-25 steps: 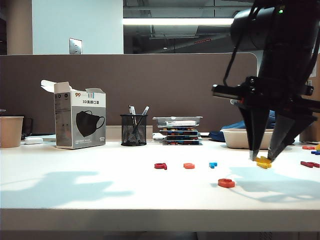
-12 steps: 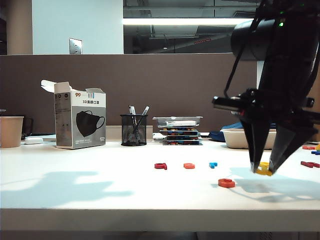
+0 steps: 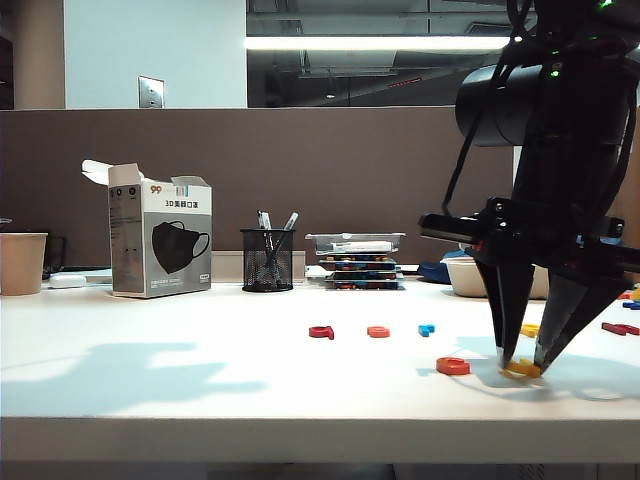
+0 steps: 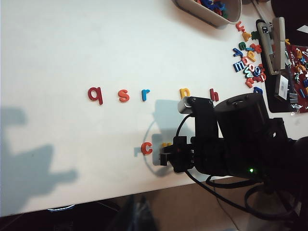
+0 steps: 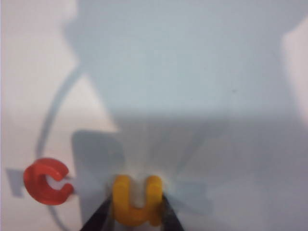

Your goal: Select the appropriate letters from the row of letter magnets placed on the table to arrange into the word "cup".

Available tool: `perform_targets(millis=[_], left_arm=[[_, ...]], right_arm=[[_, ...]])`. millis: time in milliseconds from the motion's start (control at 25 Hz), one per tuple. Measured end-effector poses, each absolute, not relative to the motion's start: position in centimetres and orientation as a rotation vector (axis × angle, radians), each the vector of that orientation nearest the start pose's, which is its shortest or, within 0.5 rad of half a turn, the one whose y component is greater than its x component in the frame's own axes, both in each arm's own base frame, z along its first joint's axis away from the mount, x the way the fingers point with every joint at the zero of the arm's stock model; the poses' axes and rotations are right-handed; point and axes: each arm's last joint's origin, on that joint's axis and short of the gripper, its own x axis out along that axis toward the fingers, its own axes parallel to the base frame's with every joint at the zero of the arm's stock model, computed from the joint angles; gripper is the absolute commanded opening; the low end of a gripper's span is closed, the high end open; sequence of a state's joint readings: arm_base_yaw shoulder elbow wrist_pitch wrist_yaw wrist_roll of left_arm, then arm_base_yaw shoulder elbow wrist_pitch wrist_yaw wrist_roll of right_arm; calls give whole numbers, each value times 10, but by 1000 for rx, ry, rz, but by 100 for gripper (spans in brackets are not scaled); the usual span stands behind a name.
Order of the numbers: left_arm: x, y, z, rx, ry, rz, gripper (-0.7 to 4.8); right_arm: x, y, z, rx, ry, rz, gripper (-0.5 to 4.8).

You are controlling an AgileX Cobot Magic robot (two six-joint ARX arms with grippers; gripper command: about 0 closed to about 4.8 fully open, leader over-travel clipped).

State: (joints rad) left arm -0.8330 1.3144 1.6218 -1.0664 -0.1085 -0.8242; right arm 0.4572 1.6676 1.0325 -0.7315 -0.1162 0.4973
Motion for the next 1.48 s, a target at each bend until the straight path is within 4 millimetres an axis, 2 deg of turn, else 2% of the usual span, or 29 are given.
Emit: perform_targets(millis=[881,961,1001,1241,1361,1481], left_arm=[[163,-174,424,-407,911,-355,-5],[163,-174,424,-407,911,-355,-5],[163,-174,424,-407,911,-355,-5],[163,-174,424,-407,911,-355,-5],[163,-174,424,-407,911,-355,-5],[163,-174,424,-407,911,-355,-5]], right_arm=[[268,135,175,131,1409,171,118],[268,135,175,131,1409,171,133],[268,135,175,131,1409,171,161],[268,135,175,129,1407,174,173],[268,135,175,129,1407,175,217],[268,136,175,132,1405,180,217]])
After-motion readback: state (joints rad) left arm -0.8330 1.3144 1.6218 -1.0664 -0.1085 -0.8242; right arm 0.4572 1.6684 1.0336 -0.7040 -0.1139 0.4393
